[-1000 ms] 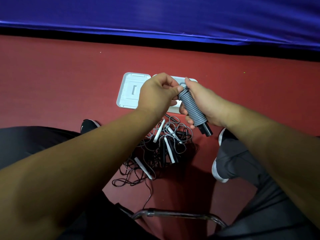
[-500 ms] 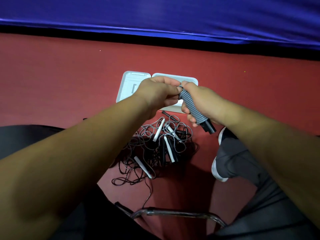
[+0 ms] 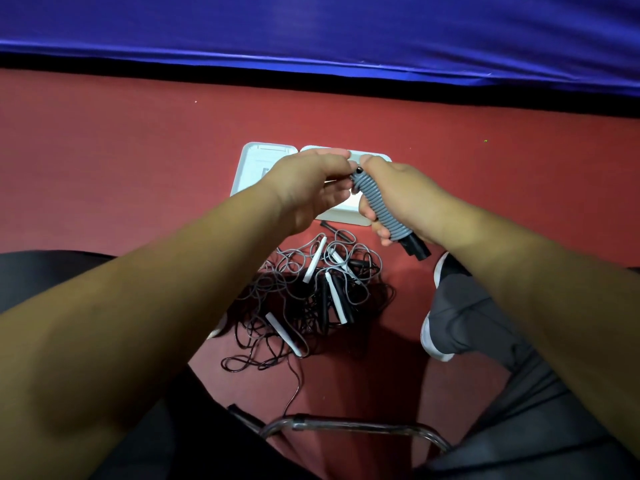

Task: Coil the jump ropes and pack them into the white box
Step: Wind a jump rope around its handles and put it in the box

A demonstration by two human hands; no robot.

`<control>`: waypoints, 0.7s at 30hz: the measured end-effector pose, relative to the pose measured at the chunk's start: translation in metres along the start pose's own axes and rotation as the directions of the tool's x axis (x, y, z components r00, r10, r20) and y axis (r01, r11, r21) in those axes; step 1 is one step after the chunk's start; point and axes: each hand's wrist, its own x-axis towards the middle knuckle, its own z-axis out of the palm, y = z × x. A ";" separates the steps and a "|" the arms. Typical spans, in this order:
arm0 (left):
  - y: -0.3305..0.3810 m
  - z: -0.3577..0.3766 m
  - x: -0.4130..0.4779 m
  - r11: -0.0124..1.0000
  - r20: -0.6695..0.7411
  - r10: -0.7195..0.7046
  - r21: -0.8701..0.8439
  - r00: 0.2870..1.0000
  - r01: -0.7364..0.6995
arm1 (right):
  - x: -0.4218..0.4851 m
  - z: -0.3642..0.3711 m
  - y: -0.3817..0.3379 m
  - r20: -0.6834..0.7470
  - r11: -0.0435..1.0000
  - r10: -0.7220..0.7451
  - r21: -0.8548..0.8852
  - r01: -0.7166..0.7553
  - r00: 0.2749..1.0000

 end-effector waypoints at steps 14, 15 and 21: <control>0.012 0.002 -0.006 0.995 0.014 0.094 0.039 0.995 -0.095 | 0.004 -0.005 0.002 0.041 0.988 0.042 0.146 -0.048 0.998; 0.011 0.002 -0.005 0.995 0.014 0.087 0.054 0.996 -0.088 | 0.004 -0.004 0.003 0.045 0.988 0.040 0.146 -0.047 0.998; 0.010 -0.010 0.002 0.958 0.060 0.091 0.269 0.994 -0.104 | 0.004 -0.003 0.007 0.057 0.997 0.023 0.072 -0.027 0.998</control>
